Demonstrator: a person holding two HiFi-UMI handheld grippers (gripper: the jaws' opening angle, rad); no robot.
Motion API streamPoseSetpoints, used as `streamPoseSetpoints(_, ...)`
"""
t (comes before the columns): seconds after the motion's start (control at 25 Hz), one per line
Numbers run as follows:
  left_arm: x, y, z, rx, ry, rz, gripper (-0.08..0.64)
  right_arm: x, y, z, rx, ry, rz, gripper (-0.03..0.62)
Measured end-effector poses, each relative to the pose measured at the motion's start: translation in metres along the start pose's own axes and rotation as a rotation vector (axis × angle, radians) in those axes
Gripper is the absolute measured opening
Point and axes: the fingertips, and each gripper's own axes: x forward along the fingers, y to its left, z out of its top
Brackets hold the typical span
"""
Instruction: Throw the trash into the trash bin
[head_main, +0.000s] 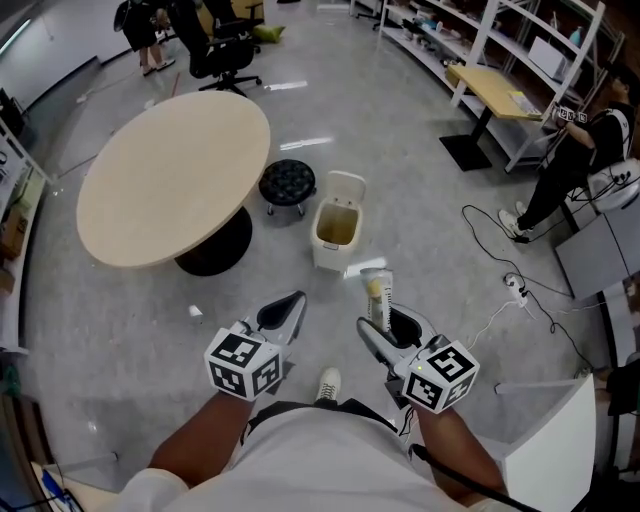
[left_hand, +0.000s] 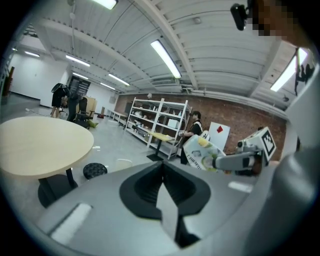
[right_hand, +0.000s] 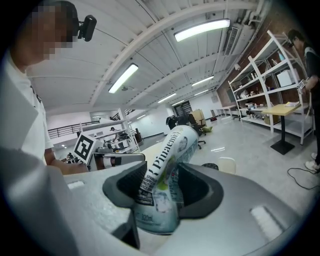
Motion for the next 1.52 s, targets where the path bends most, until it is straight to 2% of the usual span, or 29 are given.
streamPoseSetpoints(0.28,0.023,0.013,0.011,0.021,0.01,0.065,0.006,0.013,-0.034,0.009,0.023,-0.014,0.028,0.195)
streamPoseSetpoints(0.52,0.029,0.018,0.017,0.032,0.026,0.091,0.006,0.018,-0.046,0.017,0.034,-0.022,0.043,0.195)
streamPoseSetpoints(1.04,0.077,0.026,0.015,0.029,0.08,0.04,0.006,0.031,-0.084,0.017,0.084,-0.022,-0.005,0.195)
streamPoseSetpoints(1.52,0.116,0.061,0.028,0.027,0.109,0.027,0.006,0.069,-0.118,0.024,0.11,0.009,-0.021,0.195)
